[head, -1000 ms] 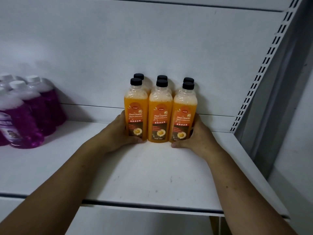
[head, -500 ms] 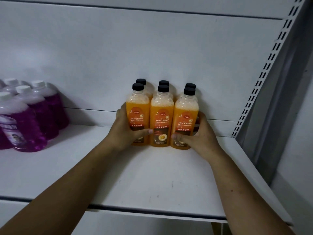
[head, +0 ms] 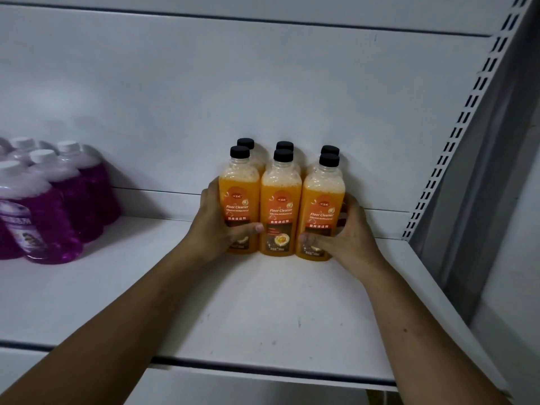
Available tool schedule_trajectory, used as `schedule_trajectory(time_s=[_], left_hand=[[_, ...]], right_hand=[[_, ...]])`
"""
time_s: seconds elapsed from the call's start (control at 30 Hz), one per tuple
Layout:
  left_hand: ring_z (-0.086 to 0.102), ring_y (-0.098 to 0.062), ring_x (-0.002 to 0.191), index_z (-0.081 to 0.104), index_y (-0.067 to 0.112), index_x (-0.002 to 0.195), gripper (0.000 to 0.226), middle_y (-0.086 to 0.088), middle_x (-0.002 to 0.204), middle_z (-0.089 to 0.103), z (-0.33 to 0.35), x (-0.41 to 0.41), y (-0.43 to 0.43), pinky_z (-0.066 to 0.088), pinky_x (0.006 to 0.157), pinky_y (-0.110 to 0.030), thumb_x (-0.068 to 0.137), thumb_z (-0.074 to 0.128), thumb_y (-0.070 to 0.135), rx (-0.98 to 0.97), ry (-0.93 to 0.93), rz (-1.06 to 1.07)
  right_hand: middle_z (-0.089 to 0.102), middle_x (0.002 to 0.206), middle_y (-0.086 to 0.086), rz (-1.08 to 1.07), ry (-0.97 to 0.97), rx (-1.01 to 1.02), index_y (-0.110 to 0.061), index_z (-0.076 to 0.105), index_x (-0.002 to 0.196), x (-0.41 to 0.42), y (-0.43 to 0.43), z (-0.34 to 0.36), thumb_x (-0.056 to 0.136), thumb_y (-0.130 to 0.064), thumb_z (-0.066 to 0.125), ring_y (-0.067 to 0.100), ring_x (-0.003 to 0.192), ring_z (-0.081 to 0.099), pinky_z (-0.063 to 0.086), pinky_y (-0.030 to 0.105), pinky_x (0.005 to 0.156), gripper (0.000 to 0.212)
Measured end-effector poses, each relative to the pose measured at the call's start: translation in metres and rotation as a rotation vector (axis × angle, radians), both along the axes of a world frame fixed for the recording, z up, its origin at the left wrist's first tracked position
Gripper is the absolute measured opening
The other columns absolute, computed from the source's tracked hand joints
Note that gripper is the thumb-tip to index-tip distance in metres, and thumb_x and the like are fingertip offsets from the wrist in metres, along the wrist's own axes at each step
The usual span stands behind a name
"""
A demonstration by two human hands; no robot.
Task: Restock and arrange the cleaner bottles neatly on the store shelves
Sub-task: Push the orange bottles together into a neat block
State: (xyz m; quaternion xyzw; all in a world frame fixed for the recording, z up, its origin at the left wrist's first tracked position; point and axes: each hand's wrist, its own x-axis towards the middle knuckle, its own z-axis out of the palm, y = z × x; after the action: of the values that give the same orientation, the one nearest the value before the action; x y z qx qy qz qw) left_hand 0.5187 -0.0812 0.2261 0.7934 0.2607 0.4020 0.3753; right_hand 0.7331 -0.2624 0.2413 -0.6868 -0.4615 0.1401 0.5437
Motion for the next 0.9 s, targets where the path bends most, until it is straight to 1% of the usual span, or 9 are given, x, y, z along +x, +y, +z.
schedule_trajectory(time_s=[0.07, 0.17, 0.27, 0.33, 0.43, 0.53, 0.7, 0.8, 0.9], left_hand=[[0.056, -0.020, 0.133, 0.029, 0.041, 0.149, 0.115, 0.001, 0.150, 0.045, 0.003, 0.001, -0.005, 0.054, 0.107, -0.053, 0.056, 0.081, 0.086, -0.047, -0.051, -0.004], [0.057, -0.018, 0.133, 0.027, 0.041, 0.154, 0.112, 0.003, 0.154, 0.046, 0.014, 0.007, -0.016, 0.054, 0.107, -0.046, 0.063, 0.066, 0.092, -0.122, -0.193, 0.019], [0.059, -0.016, 0.132, 0.030, 0.040, 0.156, 0.107, 0.002, 0.154, 0.048, 0.018, 0.015, -0.018, 0.054, 0.108, -0.048, 0.068, 0.067, 0.088, -0.146, -0.262, 0.028], [0.061, -0.014, 0.129, 0.034, 0.041, 0.153, 0.104, 0.001, 0.152, 0.049, 0.017, 0.018, -0.016, 0.057, 0.104, -0.044, 0.067, 0.074, 0.081, -0.127, -0.250, 0.020], [0.063, -0.015, 0.128, 0.035, 0.039, 0.151, 0.112, 0.001, 0.150, 0.051, 0.015, 0.019, -0.011, 0.060, 0.100, -0.043, 0.058, 0.090, 0.071, -0.111, -0.261, -0.012], [0.063, -0.017, 0.128, 0.036, 0.041, 0.148, 0.117, -0.001, 0.149, 0.051, 0.014, 0.020, -0.006, 0.059, 0.099, -0.048, 0.052, 0.096, 0.066, -0.107, -0.267, -0.024], [0.061, -0.015, 0.129, 0.034, 0.057, 0.139, 0.110, -0.001, 0.149, 0.048, 0.012, 0.019, -0.006, 0.059, 0.100, -0.045, 0.048, 0.096, 0.069, -0.050, -0.252, -0.006], [0.061, -0.017, 0.128, 0.032, 0.068, 0.132, 0.103, 0.000, 0.148, 0.048, 0.012, 0.019, -0.006, 0.059, 0.100, -0.046, 0.049, 0.094, 0.073, -0.032, -0.236, 0.013], [0.059, -0.016, 0.129, 0.029, 0.071, 0.128, 0.100, 0.000, 0.149, 0.046, 0.014, 0.019, -0.008, 0.058, 0.098, -0.034, 0.049, 0.090, 0.075, -0.011, -0.222, 0.033]], right_hand=[[0.046, 0.151, -0.004, -0.034, 0.032, 0.115, -0.035, 0.034, 0.153, 0.000, 0.003, 0.000, 0.064, -0.058, 0.084, 0.014, 0.129, 0.055, 0.054, 0.025, 0.086, 0.105], [0.043, 0.158, -0.001, -0.068, 0.268, 0.321, -0.030, 0.034, 0.158, -0.011, 0.013, 0.004, 0.083, -0.075, 0.057, 0.015, 0.135, 0.055, 0.057, 0.020, 0.089, 0.091], [0.054, 0.151, -0.001, -0.003, 0.311, 0.376, -0.033, 0.035, 0.159, -0.023, 0.020, 0.001, 0.088, -0.077, 0.049, 0.014, 0.128, 0.064, 0.060, 0.029, 0.092, 0.084], [0.062, 0.143, -0.004, 0.035, 0.297, 0.391, -0.034, 0.035, 0.157, -0.027, 0.021, -0.001, 0.095, -0.055, 0.058, 0.010, 0.120, 0.069, 0.061, 0.027, 0.085, 0.070], [0.063, 0.139, -0.009, 0.043, 0.188, 0.334, -0.038, 0.032, 0.157, -0.020, 0.021, -0.006, 0.078, -0.034, 0.086, 0.005, 0.117, 0.068, 0.061, 0.024, 0.080, 0.096], [0.058, 0.143, -0.011, 0.001, 0.091, 0.278, -0.042, 0.028, 0.156, -0.016, 0.024, -0.009, 0.059, -0.035, 0.100, 0.008, 0.124, 0.063, 0.061, 0.033, 0.090, 0.121], [0.054, 0.144, -0.012, -0.044, 0.048, 0.286, -0.039, 0.028, 0.156, -0.016, 0.026, -0.011, 0.054, -0.029, 0.103, 0.003, 0.126, 0.058, 0.056, 0.019, 0.086, 0.126], [0.053, 0.144, -0.013, -0.057, 0.040, 0.282, -0.045, 0.031, 0.149, -0.016, 0.026, -0.011, 0.052, -0.035, 0.102, 0.003, 0.126, 0.057, 0.056, 0.028, 0.092, 0.121], [0.050, 0.146, -0.011, -0.080, 0.022, 0.265, -0.046, 0.028, 0.151, -0.015, 0.026, -0.011, 0.051, -0.042, 0.102, 0.009, 0.129, 0.056, 0.057, 0.039, 0.097, 0.125]])
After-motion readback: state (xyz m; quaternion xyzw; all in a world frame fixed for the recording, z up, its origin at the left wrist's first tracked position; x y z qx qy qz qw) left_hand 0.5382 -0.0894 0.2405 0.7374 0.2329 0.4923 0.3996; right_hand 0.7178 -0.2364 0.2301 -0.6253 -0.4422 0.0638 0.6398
